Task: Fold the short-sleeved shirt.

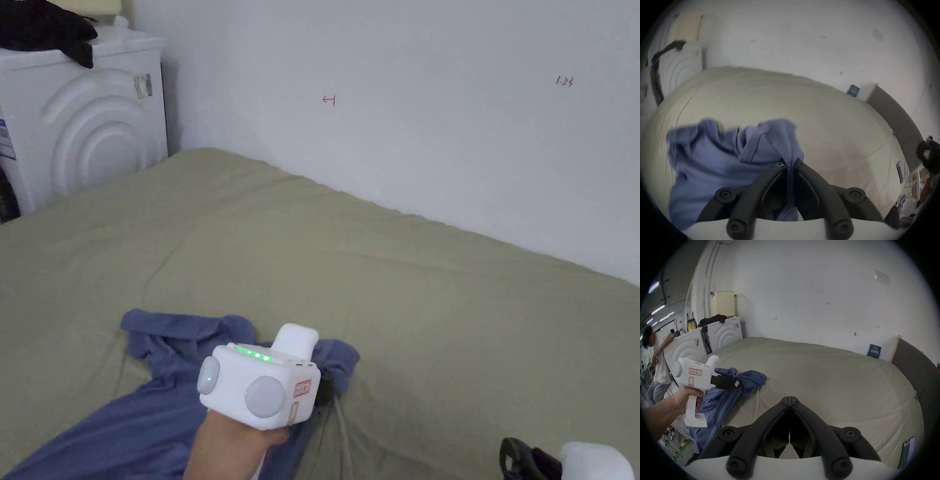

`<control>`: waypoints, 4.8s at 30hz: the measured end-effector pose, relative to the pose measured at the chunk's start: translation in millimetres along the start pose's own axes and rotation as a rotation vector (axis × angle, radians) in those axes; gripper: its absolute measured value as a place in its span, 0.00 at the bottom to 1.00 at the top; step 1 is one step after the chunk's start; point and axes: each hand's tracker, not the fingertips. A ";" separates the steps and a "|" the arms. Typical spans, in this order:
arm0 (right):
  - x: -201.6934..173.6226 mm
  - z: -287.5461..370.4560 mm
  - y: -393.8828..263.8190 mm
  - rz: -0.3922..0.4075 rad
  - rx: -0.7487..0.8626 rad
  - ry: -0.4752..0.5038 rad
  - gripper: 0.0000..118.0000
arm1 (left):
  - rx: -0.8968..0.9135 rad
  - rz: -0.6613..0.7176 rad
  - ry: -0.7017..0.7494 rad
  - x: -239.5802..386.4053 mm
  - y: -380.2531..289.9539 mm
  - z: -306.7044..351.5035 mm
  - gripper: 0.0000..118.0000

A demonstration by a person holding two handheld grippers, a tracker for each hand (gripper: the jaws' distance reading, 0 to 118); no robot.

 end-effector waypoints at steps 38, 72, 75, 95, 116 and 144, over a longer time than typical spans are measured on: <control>140.0 192.2 -64.4 -0.130 0.103 -0.329 0.00 | 0.206 -0.441 -0.296 318.4 -75.1 53.7 1.00; 88.9 89.6 -104.8 -0.067 -0.072 -0.149 0.00 | -0.249 -0.123 0.329 -21.7 -94.3 -23.0 0.96; 90.3 82.8 -103.6 -0.069 -0.079 -0.145 0.00 | -0.344 -0.080 0.321 -27.3 -104.1 -43.5 0.89; 116.7 96.6 -111.7 -0.126 -0.117 -0.203 0.00 | -0.045 -0.106 0.156 49.1 -98.4 53.1 0.01; 388.4 -7.7 -142.2 -0.524 -0.417 -0.437 0.98 | -0.023 -0.117 0.179 64.4 -84.2 43.1 0.02; 319.1 144.3 149.8 -0.310 0.010 -0.314 0.05 | 0.359 0.106 0.105 34.3 139.4 172.1 0.00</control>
